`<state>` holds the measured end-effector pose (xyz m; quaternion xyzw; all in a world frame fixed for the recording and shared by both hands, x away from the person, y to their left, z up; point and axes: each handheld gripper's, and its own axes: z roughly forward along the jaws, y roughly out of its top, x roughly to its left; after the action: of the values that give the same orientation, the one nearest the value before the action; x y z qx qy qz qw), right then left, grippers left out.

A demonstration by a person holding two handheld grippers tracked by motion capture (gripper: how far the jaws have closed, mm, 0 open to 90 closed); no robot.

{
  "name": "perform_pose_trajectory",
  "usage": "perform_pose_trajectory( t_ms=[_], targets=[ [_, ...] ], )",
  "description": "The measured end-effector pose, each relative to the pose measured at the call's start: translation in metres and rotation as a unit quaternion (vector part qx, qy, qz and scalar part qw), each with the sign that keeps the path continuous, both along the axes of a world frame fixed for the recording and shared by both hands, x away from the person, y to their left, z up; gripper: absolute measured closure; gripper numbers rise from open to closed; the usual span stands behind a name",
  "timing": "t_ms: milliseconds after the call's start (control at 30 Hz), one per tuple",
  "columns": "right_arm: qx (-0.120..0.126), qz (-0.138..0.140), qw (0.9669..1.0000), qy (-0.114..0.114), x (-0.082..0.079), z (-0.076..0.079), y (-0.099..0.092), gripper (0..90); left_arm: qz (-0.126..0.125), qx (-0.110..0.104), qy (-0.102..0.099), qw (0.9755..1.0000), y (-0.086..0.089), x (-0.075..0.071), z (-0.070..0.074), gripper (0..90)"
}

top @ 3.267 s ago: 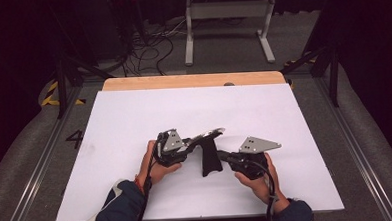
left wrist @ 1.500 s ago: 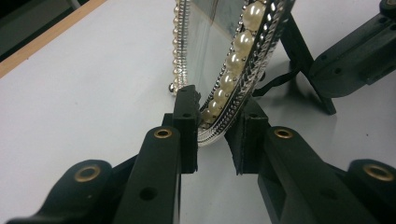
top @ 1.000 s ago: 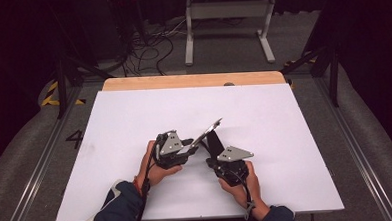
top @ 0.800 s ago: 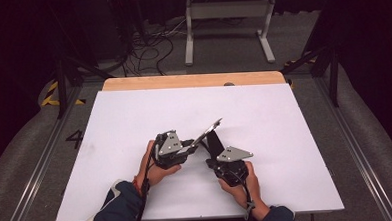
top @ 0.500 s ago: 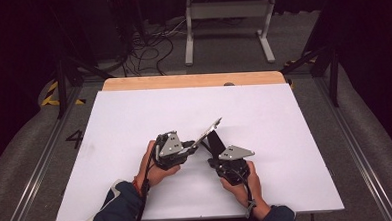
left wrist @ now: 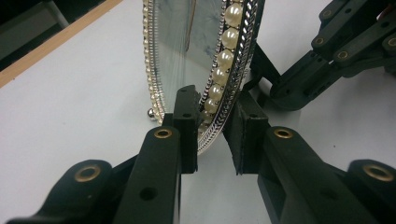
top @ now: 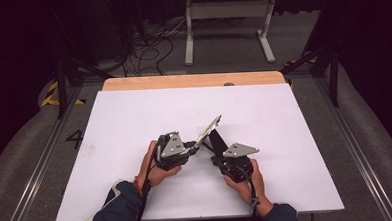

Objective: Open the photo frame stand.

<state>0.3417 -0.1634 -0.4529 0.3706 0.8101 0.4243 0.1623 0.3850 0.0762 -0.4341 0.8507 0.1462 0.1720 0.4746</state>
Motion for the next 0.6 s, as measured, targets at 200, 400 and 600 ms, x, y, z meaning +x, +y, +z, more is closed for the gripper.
perform_pose_trajectory(
  t_ms=[200,400,600],
  targets=[
    [0.001,-0.001,1.0,0.001,0.0,-0.001,0.0,90.0,0.001,0.002,0.013,0.9999,-0.001,0.006,-0.005,66.4],
    [-0.002,0.001,1.0,0.006,0.0,-0.002,0.0,90.0,0.004,0.005,0.014,0.9999,-0.003,0.008,-0.008,65.5],
    [-0.002,-0.009,1.0,0.003,-0.001,-0.001,-0.002,90.0,0.018,0.004,0.013,0.9997,-0.007,0.011,-0.011,63.3]
  ],
)
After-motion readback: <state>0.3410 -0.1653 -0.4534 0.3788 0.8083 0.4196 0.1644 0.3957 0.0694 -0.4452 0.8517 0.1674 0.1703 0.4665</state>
